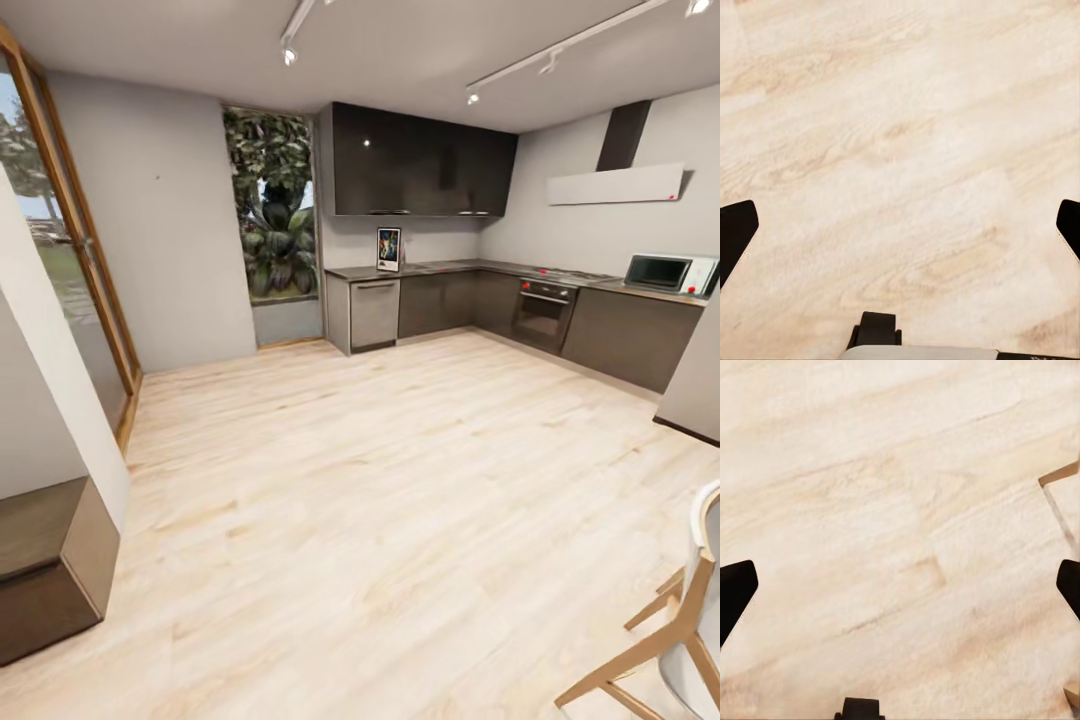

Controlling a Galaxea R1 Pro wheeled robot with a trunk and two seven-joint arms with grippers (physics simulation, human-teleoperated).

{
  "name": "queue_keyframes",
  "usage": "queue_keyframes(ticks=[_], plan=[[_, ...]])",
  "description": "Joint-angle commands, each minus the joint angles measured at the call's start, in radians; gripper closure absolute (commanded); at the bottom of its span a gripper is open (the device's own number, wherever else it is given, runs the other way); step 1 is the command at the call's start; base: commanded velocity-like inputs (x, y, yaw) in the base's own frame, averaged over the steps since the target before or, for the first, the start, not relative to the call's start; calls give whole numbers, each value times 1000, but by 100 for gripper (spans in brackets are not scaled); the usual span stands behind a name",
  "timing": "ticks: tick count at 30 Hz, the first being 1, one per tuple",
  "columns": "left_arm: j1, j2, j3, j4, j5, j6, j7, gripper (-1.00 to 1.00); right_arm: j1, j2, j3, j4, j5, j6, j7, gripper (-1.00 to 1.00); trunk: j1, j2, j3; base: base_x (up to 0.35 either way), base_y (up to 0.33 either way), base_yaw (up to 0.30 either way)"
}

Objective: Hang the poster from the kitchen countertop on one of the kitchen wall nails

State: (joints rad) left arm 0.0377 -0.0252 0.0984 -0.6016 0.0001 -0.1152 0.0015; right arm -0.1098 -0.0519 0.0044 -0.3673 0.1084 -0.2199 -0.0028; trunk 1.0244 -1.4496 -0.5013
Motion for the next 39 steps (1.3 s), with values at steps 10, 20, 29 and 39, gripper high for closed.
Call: queue_keyframes(ticks=[10,20,29,39], plan=[[1,-1,3,-1,0,-1,0,-100,-1,0,0,1,8,-3,0,-100,1,0,-1,335,0,0],[1,-1,3,-1,0,-1,0,-100,-1,-2,0,1,8,-3,0,-100,1,0,-1,335,0,0],[0,-1,3,-1,0,-1,0,-100,-1,-2,0,1,8,-3,0,-100,1,0,-1,335,0,0],[0,-1,3,-1,0,-1,0,-100,-1,-2,0,1,8,-3,0,-100,1,0,-1,335,0,0]])
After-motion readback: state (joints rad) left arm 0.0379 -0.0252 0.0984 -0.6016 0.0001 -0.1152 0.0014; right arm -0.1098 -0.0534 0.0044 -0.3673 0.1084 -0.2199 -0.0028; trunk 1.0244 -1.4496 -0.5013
